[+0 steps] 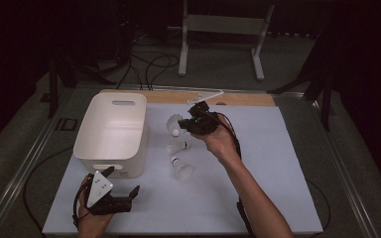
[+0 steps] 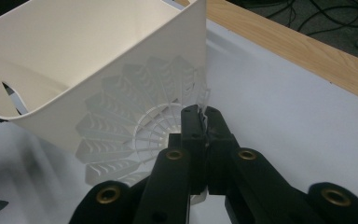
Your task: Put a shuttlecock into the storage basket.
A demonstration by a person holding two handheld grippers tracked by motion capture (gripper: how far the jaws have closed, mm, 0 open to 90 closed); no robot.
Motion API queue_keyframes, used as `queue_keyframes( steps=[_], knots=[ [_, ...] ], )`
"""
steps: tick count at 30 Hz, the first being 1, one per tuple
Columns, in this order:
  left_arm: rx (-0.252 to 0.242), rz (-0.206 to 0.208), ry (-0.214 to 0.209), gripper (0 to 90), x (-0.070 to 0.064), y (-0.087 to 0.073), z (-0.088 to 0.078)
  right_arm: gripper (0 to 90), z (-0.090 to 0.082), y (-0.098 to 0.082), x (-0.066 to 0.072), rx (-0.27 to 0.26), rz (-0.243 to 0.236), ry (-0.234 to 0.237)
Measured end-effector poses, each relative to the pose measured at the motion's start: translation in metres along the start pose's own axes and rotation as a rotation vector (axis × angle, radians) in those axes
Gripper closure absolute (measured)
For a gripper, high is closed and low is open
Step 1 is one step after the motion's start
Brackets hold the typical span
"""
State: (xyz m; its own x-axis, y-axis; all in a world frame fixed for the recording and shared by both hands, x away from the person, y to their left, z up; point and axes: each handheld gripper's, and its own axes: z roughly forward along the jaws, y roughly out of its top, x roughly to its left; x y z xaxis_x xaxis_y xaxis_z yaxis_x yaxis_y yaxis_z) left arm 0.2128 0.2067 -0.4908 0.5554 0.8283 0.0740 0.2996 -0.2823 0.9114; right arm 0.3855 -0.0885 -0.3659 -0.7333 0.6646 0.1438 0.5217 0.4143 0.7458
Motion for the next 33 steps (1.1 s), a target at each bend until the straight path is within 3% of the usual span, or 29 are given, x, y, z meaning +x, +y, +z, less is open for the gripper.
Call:
queue_keyframes(
  steps=[33],
  knots=[
    [0.000, 0.001, -0.001, 0.3, 0.000, 0.000, 0.000, 89.3, 0.012, 0.020, 0.021, -0.006, -0.032, 0.037]
  ],
)
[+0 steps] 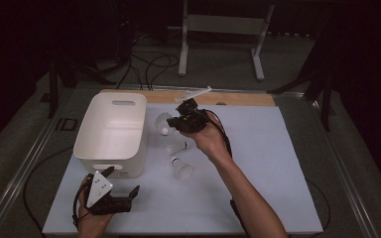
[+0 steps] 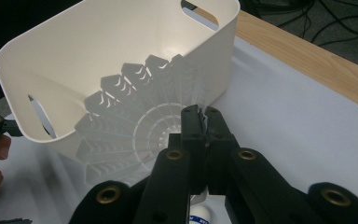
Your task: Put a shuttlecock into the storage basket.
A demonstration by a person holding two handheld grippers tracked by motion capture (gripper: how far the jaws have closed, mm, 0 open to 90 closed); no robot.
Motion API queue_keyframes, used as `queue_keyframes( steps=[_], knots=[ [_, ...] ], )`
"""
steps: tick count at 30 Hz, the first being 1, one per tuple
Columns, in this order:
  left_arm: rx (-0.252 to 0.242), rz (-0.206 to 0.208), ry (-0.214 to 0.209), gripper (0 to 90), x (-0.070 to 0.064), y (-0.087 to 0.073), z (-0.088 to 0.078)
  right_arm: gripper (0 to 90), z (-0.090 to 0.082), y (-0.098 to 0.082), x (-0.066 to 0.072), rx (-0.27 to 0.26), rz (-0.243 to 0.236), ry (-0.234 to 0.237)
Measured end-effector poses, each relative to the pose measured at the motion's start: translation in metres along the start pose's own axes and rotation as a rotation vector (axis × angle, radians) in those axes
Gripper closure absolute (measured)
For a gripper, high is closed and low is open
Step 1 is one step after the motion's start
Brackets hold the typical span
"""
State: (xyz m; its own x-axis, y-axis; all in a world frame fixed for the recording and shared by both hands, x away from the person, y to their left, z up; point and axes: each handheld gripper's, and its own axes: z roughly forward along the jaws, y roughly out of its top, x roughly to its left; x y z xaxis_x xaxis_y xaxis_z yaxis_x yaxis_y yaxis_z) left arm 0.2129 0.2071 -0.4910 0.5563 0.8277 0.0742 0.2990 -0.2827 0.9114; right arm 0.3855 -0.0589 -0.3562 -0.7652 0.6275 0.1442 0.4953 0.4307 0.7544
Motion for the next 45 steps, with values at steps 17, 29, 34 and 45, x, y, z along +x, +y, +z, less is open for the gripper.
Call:
queue_keyframes(
  steps=[17, 29, 34, 45],
  knots=[
    [-0.001, -0.001, 0.003, 0.3, 0.001, 0.000, -0.001, 89.3, 0.009, 0.016, 0.009, -0.003, -0.017, 0.006],
    [0.000, 0.000, 0.004, 0.3, 0.001, 0.000, -0.001, 89.3, 0.015, 0.024, 0.012, -0.005, -0.018, 0.015],
    [0.001, 0.005, 0.003, 0.3, 0.001, 0.000, -0.001, 89.3, 0.017, 0.028, 0.015, -0.010, -0.020, 0.019],
    [0.002, 0.006, 0.005, 0.3, 0.001, 0.000, -0.002, 89.3, 0.024, 0.034, 0.018, -0.014, -0.028, 0.027]
  ],
)
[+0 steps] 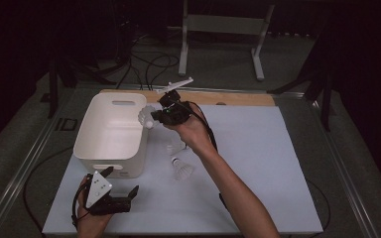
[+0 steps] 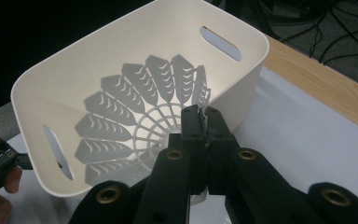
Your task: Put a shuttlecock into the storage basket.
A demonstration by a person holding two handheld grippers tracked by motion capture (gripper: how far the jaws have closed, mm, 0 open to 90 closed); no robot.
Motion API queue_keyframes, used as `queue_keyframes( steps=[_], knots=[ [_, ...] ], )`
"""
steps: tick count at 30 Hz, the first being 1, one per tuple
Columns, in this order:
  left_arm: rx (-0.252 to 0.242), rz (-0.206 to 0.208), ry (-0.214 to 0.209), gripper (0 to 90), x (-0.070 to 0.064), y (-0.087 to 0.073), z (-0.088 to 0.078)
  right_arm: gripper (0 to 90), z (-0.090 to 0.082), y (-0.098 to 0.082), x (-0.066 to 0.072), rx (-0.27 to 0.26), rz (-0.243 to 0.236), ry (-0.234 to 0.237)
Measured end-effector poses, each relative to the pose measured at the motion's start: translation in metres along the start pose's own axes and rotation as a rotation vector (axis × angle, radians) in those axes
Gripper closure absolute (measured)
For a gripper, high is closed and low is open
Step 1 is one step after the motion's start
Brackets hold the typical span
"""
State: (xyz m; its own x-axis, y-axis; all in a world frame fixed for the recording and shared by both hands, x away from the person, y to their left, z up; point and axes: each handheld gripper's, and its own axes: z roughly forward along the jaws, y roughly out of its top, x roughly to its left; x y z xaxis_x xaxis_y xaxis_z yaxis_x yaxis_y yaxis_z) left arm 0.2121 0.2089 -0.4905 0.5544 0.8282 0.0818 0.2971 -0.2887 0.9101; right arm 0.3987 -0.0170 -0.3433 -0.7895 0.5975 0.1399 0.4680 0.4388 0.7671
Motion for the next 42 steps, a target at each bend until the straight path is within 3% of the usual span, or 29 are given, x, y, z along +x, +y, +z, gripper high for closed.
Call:
queue_keyframes(
  steps=[9, 42],
  knots=[
    [0.000, 0.003, 0.000, 0.5, 0.000, 0.000, 0.000, 89.3, 0.004, 0.003, 0.002, -0.004, 0.001, 0.009],
    [0.000, 0.002, -0.003, 0.5, -0.001, 0.000, 0.000, 89.4, 0.028, 0.011, 0.039, 0.015, -0.077, 0.064]
  ],
)
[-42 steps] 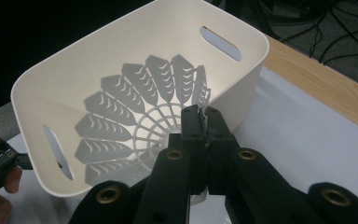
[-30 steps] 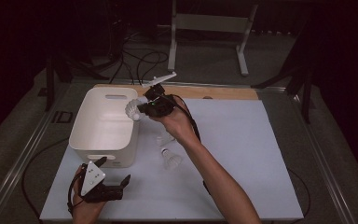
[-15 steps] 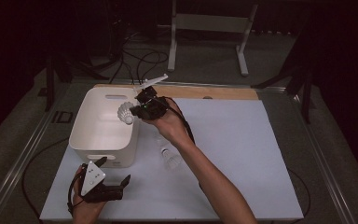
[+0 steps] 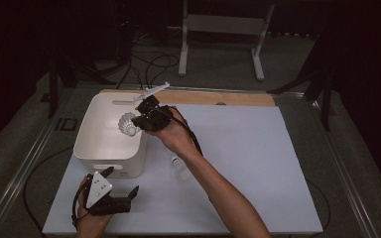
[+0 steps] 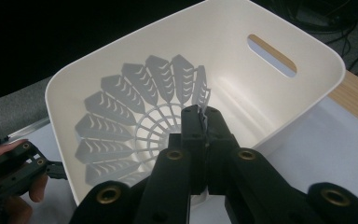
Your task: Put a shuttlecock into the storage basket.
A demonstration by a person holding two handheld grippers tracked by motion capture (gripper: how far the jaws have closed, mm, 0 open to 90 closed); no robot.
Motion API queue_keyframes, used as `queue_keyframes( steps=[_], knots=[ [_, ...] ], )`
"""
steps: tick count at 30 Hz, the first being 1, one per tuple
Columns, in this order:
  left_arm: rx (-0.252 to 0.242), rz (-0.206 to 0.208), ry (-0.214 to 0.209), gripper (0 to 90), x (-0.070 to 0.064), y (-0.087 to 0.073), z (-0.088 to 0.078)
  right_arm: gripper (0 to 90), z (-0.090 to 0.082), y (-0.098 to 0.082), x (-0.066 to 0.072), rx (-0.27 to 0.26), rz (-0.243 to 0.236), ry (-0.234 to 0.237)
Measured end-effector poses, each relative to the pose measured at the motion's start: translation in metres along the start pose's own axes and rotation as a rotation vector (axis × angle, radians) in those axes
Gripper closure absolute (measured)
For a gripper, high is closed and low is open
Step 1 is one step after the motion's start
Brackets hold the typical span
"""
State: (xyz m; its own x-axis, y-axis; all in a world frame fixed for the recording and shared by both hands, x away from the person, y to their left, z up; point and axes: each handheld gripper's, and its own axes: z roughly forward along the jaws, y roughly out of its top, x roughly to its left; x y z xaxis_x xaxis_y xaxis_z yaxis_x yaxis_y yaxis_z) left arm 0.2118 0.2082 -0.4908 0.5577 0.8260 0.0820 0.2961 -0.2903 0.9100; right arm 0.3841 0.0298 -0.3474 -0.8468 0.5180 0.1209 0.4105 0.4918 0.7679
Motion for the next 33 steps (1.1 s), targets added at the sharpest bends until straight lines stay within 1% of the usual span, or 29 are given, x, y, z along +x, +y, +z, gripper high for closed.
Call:
queue_keyframes(
  steps=[2, 3, 4, 5, 6, 7, 8, 10, 11, 12, 13, 14, 16, 19, 23, 24, 28, 30, 33],
  knots=[
    [0.000, 0.000, 0.000, 0.5, 0.000, 0.000, 0.000, 89.1, 0.001, 0.001, 0.001, -0.003, 0.002, 0.005],
    [0.000, 0.000, 0.000, 0.5, 0.000, 0.000, 0.000, 85.7, 0.001, 0.001, 0.001, -0.008, -0.003, 0.010],
    [0.000, 0.000, 0.000, 0.5, 0.000, 0.000, 0.000, 78.9, 0.000, 0.001, 0.001, -0.014, 0.000, 0.011],
    [0.000, 0.000, 0.000, 0.5, 0.000, 0.000, 0.000, 78.9, 0.000, 0.001, 0.001, -0.014, 0.000, 0.011],
    [0.000, 0.000, 0.002, 0.5, 0.000, 0.000, 0.000, 52.7, 0.001, 0.001, 0.000, -0.014, 0.015, 0.019],
    [0.000, 0.000, 0.002, 0.5, 0.000, 0.000, 0.000, 52.7, 0.001, 0.001, 0.000, -0.014, 0.015, 0.019],
    [0.000, 0.001, 0.002, 0.5, 0.000, 0.000, 0.000, 45.8, 0.000, 0.001, -0.001, -0.009, 0.027, 0.019],
    [0.001, 0.003, 0.002, 0.5, 0.000, 0.000, -0.001, 37.8, -0.002, 0.000, -0.003, -0.016, 0.035, 0.008],
    [0.001, 0.003, 0.001, 0.5, 0.000, 0.000, -0.001, 29.3, -0.005, -0.001, -0.004, -0.018, 0.041, -0.013],
    [0.001, 0.002, 0.001, 0.5, 0.000, 0.000, 0.000, 26.7, -0.006, -0.002, -0.005, -0.020, 0.032, -0.023],
    [0.001, 0.002, 0.002, 0.5, 0.000, 0.000, 0.000, 20.5, -0.008, -0.003, -0.006, -0.024, 0.036, -0.036],
    [0.001, 0.002, 0.002, 0.5, 0.000, 0.000, 0.000, 17.0, -0.009, -0.003, -0.007, -0.024, 0.030, -0.047],
    [0.003, 0.003, 0.002, 0.5, -0.001, 0.000, 0.000, 13.6, -0.012, -0.005, -0.009, -0.024, 0.026, -0.073],
    [0.002, 0.006, 0.003, 0.5, -0.001, 0.000, -0.001, 11.6, -0.016, -0.008, -0.010, -0.027, 0.011, -0.102],
    [0.002, 0.006, 0.004, 0.5, 0.000, 0.000, 0.000, 11.0, -0.019, -0.012, -0.011, -0.029, 0.009, -0.104],
    [0.002, 0.003, 0.003, 0.5, -0.001, 0.000, 0.000, 11.1, -0.021, -0.013, -0.012, -0.031, 0.005, -0.115],
    [0.002, 0.002, 0.003, 0.5, -0.001, 0.000, 0.000, 11.0, -0.023, -0.016, -0.014, -0.034, 0.006, -0.116],
    [0.001, 0.001, 0.002, 0.5, -0.001, 0.000, 0.000, 10.6, -0.024, -0.018, -0.015, -0.032, 0.000, -0.130],
    [0.002, 0.001, 0.001, 0.5, -0.001, 0.000, 0.000, 10.3, -0.025, -0.021, -0.016, -0.030, -0.002, -0.135]
  ],
)
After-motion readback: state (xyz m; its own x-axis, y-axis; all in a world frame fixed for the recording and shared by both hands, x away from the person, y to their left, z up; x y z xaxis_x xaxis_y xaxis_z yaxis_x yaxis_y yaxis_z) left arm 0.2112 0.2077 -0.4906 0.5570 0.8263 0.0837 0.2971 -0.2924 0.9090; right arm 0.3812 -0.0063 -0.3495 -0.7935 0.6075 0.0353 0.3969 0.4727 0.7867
